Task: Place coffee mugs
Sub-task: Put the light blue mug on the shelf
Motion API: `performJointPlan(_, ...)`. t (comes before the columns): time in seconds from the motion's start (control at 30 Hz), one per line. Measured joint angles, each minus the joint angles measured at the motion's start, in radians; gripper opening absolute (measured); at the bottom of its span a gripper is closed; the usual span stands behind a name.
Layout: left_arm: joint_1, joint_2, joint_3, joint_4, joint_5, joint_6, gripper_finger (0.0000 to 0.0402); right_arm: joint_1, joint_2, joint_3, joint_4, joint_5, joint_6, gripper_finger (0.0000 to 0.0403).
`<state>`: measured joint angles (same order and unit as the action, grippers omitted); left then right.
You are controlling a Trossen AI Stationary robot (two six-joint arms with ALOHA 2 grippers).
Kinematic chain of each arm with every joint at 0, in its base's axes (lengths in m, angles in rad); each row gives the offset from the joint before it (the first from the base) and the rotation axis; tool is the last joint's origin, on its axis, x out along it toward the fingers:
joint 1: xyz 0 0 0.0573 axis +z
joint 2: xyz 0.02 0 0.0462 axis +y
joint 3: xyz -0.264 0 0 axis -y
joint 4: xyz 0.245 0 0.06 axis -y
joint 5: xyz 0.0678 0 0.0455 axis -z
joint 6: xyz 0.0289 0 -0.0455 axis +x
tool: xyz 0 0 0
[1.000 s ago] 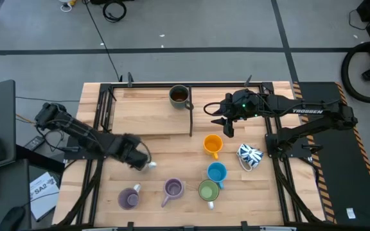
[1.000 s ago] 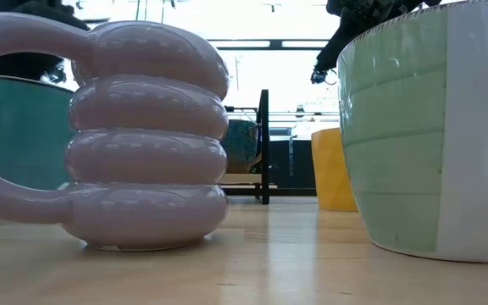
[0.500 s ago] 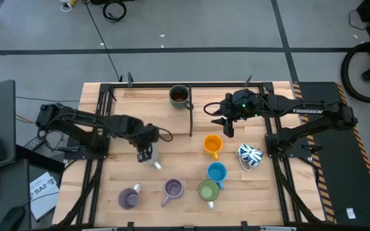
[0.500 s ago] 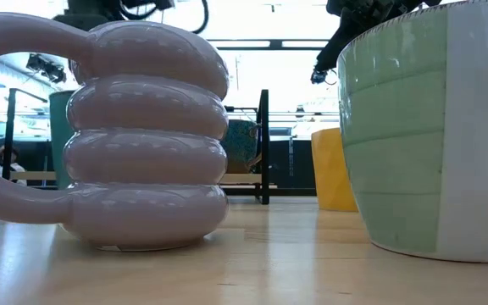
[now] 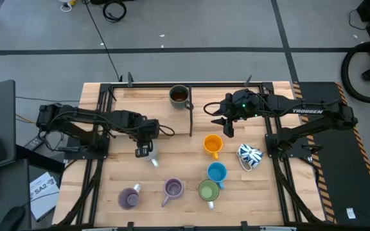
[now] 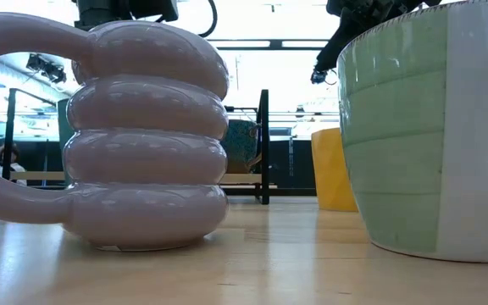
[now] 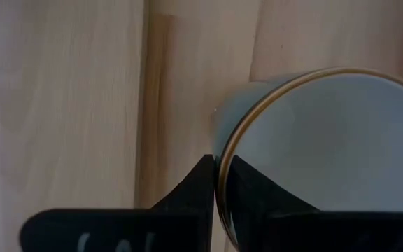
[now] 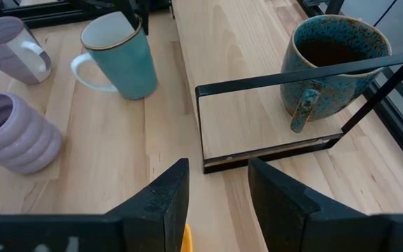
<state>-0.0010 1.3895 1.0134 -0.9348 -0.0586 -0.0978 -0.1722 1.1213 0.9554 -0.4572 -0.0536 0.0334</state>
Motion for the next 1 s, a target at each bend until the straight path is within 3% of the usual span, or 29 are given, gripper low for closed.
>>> performJointPlan(0.33,-0.001,0.000,0.000,-0.001,-0.001,0.004,0.0041,0.000,0.000,0.000,0.000,0.000,0.000,0.0153)
performJointPlan(0.6,-0.001,0.000,0.000,0.000,-0.020,0.000,0.0096,0.000,0.000,0.000,0.000,0.000,0.000,0.0152)
performJointPlan(1.0,0.000,0.000,0.000,-0.018,-0.026,-0.307,0.0141,0.000,0.000,0.000,0.000,0.000,0.000,0.0153)
